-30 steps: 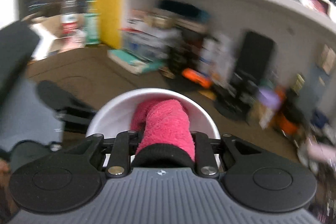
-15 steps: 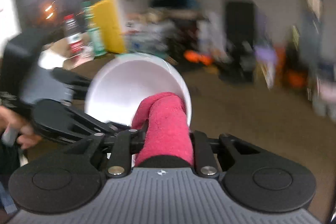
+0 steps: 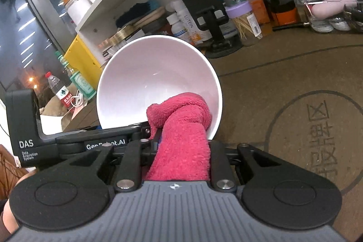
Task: Clean bowl
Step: 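Hold the bowl with the left gripper while the right gripper wipes the bowl bottom with the towel, then hold the bowl with the left gripper while the right gripper wipes along the rim with the towel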
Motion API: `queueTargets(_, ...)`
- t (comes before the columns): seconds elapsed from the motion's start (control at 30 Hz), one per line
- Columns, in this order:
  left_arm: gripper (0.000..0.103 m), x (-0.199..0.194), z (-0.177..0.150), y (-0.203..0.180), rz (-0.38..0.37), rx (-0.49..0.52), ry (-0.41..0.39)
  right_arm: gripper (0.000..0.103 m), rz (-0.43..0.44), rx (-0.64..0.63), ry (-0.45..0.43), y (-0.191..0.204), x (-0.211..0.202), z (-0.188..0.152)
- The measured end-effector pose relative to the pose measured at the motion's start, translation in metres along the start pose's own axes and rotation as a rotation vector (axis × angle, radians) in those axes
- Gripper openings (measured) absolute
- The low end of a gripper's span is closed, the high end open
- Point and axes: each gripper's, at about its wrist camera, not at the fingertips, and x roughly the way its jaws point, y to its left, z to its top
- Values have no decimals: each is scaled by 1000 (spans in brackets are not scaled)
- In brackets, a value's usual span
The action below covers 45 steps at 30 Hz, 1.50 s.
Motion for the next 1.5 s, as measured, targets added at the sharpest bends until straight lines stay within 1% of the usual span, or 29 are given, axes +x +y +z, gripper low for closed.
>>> queueTargets(0.03,47,-2,1,-3,-35,21,7,21,-11,-14,-3,1,-1,1)
queueTargets(0.07,34,-4,1,-8,-66,47,22,21,-32,-38,-7,4,-3,3)
queueTargets(0.1,34,-5,2,-14,-76,70,32,21,-46,-51,-9,6,-5,4)
queueTargets(0.17,33,-9,-1,-22,-68,135,29,21,-96,-98,-2,10,-4,9)
queueTargets(0.23,33,-12,-3,-23,-90,146,47,21,-129,-148,10,14,0,15)
queueTargets(0.33,33,-19,-8,-21,-133,156,74,21,-121,-197,40,21,8,23)
queueTargets(0.43,35,-27,-14,-20,-115,186,78,21,-112,-276,66,36,15,27)
queueTargets(0.5,35,-31,-16,-17,-99,209,82,20,-108,-357,60,53,19,27)
queueTargets(0.57,36,-35,-17,-12,-93,215,86,20,-88,-390,44,64,19,25)
queueTargets(0.67,36,-41,-19,-2,-100,204,96,19,34,-398,3,80,12,25)
queueTargets(0.73,36,-42,-19,4,-104,189,105,19,104,-408,-6,89,8,23)
queueTargets(0.77,37,-42,-19,7,-102,184,110,19,136,-423,3,95,6,20)
queueTargets(0.87,37,-44,-18,16,-94,200,122,19,169,-452,15,103,-5,11)
queueTargets(0.9,37,-45,-17,19,-89,207,125,19,171,-452,14,103,-8,9)
queueTargets(1.0,38,-45,-13,33,-73,192,130,19,69,-452,-1,93,-15,4)
queueTargets(1.03,37,-44,-12,34,-68,197,137,19,38,-443,10,88,-12,2)
queueTargets(1.1,41,-44,-11,31,-62,221,140,18,-1,-432,38,78,0,-5)
queueTargets(1.17,50,-46,-12,25,-71,222,134,18,-41,-448,46,76,10,-11)
queueTargets(1.2,54,-46,-13,20,-53,219,128,18,-46,-430,50,75,14,-12)
queueTargets(1.23,61,-45,-15,16,-27,216,121,18,-43,-415,51,73,16,-12)
queueTargets(1.27,68,-44,-18,12,0,198,106,18,-40,-400,51,72,17,-12)
queueTargets(1.3,71,-42,-22,9,17,172,90,18,-40,-392,49,71,17,-13)
queueTargets(1.33,78,-39,-24,9,32,130,77,18,-42,-389,47,70,17,-14)
queueTargets(1.37,80,-35,-27,8,54,67,58,18,-48,-385,45,70,17,-15)
queueTargets(1.4,82,-32,-28,8,66,29,43,18,-53,-380,44,68,16,-16)
queueTargets(1.43,85,-30,-29,8,69,12,30,18,-57,-375,44,66,16,-17)
queueTargets(1.47,85,-28,-29,7,67,7,21,18,-58,-372,46,63,14,-18)
queueTargets(1.5,82,-27,-28,5,60,16,17,18,-67,-380,48,61,12,-17)
